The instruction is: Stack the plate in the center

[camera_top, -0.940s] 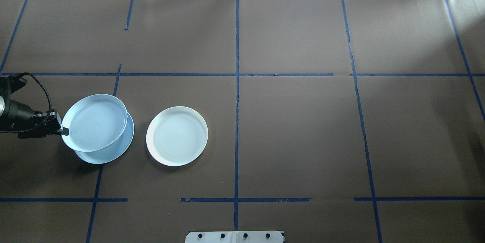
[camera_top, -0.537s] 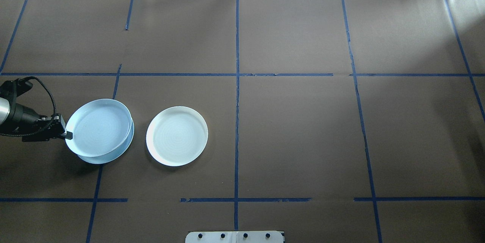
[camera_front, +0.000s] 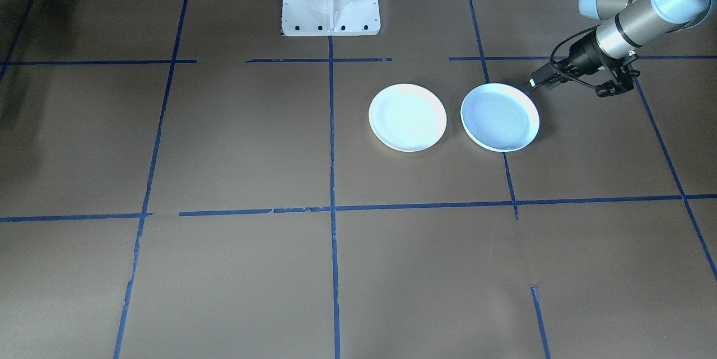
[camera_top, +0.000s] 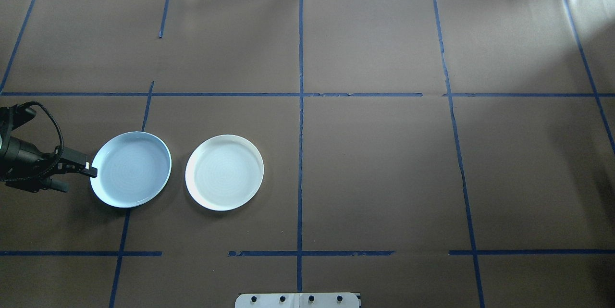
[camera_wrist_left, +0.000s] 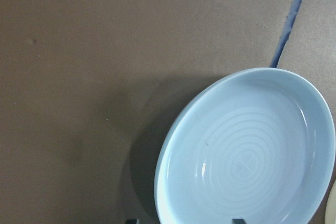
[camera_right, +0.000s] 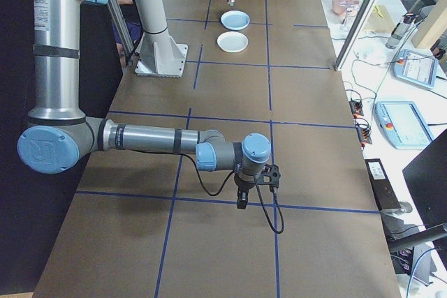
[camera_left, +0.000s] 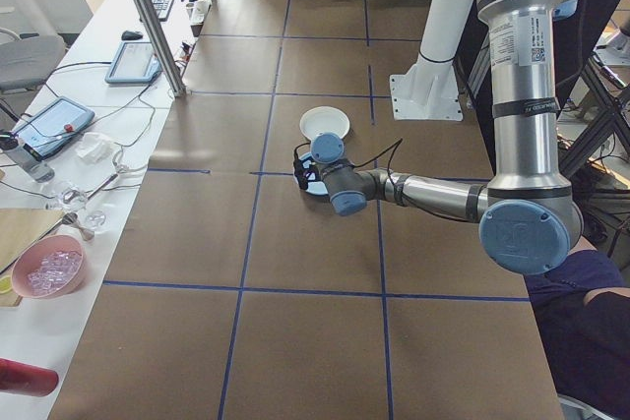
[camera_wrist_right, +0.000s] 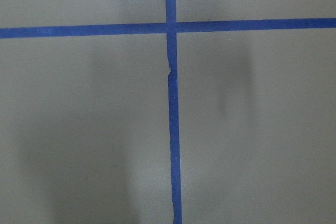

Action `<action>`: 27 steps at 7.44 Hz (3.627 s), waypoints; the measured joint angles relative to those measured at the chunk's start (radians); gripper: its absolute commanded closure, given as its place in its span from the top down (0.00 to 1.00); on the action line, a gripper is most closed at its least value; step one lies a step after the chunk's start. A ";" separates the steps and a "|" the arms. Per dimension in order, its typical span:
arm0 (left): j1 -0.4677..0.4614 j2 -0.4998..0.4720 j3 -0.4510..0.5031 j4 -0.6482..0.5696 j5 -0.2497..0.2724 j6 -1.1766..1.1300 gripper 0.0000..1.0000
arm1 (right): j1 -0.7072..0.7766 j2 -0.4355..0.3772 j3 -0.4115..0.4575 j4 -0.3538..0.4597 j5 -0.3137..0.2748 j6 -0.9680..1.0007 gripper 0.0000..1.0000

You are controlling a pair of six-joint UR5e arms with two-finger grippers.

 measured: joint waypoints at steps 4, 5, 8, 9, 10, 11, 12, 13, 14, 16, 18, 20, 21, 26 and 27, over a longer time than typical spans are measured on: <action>0.037 -0.125 -0.098 0.299 0.035 -0.006 1.00 | 0.000 0.000 -0.001 0.000 0.000 0.000 1.00; 0.067 -0.221 -0.114 0.459 0.096 -0.006 1.00 | 0.000 0.000 -0.001 0.000 0.000 0.000 1.00; 0.148 -0.407 -0.099 0.696 0.231 -0.011 1.00 | 0.000 0.000 -0.001 0.000 0.000 0.000 1.00; 0.167 -0.425 -0.076 0.704 0.258 -0.015 1.00 | 0.000 0.000 -0.001 0.000 0.000 0.000 1.00; 0.186 -0.434 -0.052 0.699 0.273 -0.024 1.00 | 0.000 0.000 -0.001 0.000 0.000 0.000 1.00; 0.206 -0.439 -0.026 0.679 0.284 -0.039 1.00 | 0.000 0.000 0.000 0.000 0.000 0.000 1.00; 0.220 -0.448 0.000 0.655 0.291 -0.058 1.00 | 0.000 0.000 0.000 0.000 0.000 0.000 1.00; 0.226 -0.459 0.015 0.642 0.294 -0.071 1.00 | 0.000 0.000 0.000 0.000 0.000 0.000 1.00; 0.228 -0.469 0.020 0.636 0.294 -0.083 0.99 | 0.000 0.000 -0.001 0.000 0.000 0.000 1.00; 0.237 -0.482 0.022 0.634 0.293 -0.096 0.88 | 0.001 0.000 -0.001 0.000 0.000 0.000 1.00; 0.246 -0.482 0.027 0.633 0.294 -0.096 0.78 | 0.001 0.000 0.000 0.000 0.000 0.000 1.00; 0.248 -0.477 0.030 0.632 0.293 -0.090 0.75 | 0.001 0.000 0.000 0.000 0.000 0.000 1.00; 0.249 -0.475 0.036 0.632 0.293 -0.088 0.75 | 0.001 0.000 -0.001 0.000 0.000 0.000 1.00; 0.261 -0.472 0.047 0.632 0.289 -0.086 0.04 | 0.000 0.000 0.000 0.000 0.000 0.000 1.00; 0.261 -0.471 0.042 0.632 0.288 -0.086 0.00 | 0.000 0.000 0.000 0.000 0.000 0.000 1.00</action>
